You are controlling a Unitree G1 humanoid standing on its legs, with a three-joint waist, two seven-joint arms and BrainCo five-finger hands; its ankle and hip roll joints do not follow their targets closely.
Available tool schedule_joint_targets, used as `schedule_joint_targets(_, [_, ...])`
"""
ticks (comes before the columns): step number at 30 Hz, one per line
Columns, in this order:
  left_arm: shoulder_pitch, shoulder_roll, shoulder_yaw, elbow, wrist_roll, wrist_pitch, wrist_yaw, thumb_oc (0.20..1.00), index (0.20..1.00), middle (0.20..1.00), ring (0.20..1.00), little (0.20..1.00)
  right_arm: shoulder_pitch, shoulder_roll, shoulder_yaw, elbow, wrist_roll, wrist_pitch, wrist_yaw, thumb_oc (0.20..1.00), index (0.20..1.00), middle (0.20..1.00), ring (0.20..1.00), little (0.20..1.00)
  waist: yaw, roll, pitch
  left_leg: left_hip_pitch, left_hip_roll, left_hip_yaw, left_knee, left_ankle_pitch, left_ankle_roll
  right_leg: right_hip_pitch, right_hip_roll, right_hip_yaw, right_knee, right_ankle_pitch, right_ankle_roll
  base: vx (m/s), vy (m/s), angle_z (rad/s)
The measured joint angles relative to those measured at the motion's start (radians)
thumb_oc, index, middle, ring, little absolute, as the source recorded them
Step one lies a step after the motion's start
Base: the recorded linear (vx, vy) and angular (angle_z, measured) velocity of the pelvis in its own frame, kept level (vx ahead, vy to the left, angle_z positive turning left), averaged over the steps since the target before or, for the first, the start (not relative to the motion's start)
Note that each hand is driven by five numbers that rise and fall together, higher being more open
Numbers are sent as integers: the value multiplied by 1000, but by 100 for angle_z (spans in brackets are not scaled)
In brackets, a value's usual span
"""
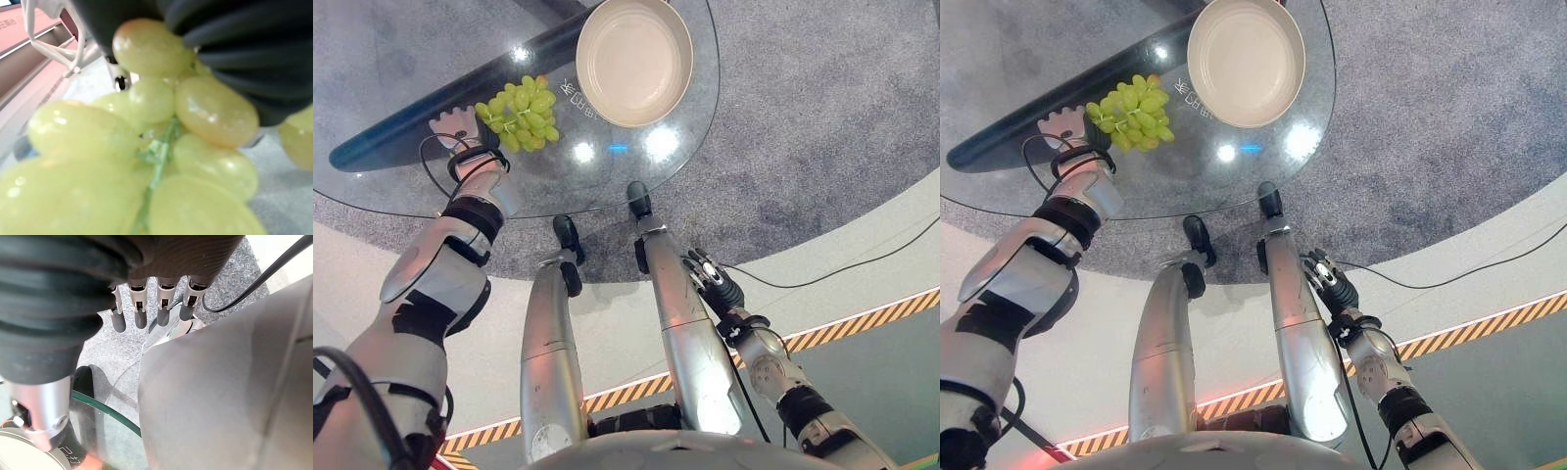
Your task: Pick up fruits into the plate
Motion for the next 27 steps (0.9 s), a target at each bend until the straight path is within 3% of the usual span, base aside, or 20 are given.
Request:
schedule_joint_targets(6, [21, 22, 29, -6, -153, -110, 21, 200, 200, 200, 200, 200, -1, 2, 0, 0, 0, 0, 4, 1000, 1000, 1000, 1000, 1000, 3, 0, 0, 18, 0, -1, 1, 0, 1, 21, -1, 0, 0, 0, 0, -10, 0, 0])
schedule_joint_targets(13, [212, -2, 116, -102, -341, -321, -17, 200, 200, 200, 200, 200, 4, 1, -2, -5, -2, 3, 7, 1000, 1000, 1000, 1000, 1000, 11, -2, -1, 146, 0, -5, -66, 9, -4, 156, -3, -8, -76, 12, 2, -19, -3, 0])
schedule_joint_targets(20, [364, 14, 208, -260, -360, -411, -85, 200, 200, 200, 200, 200, 6, 17, -15, -117, 1, 20, 35, 1000, 1000, 1000, 1000, 1000, 68, -1, -1, 386, 0, -30, -211, 40, -8, 400, -5, -35, -207, 24, -11, 15, -8, 7])
schedule_joint_targets(27, [505, 166, 258, -523, -380, -449, -193, 200, 200, 200, 200, 200, 19, 44, -35, -246, 50, 71, 71, 1000, 1000, 1000, 1000, 1000, 114, 3, -2, 628, -9, -46, -364, 76, -7, 637, -29, -82, -316, 42, -23, 87, -2, 13])
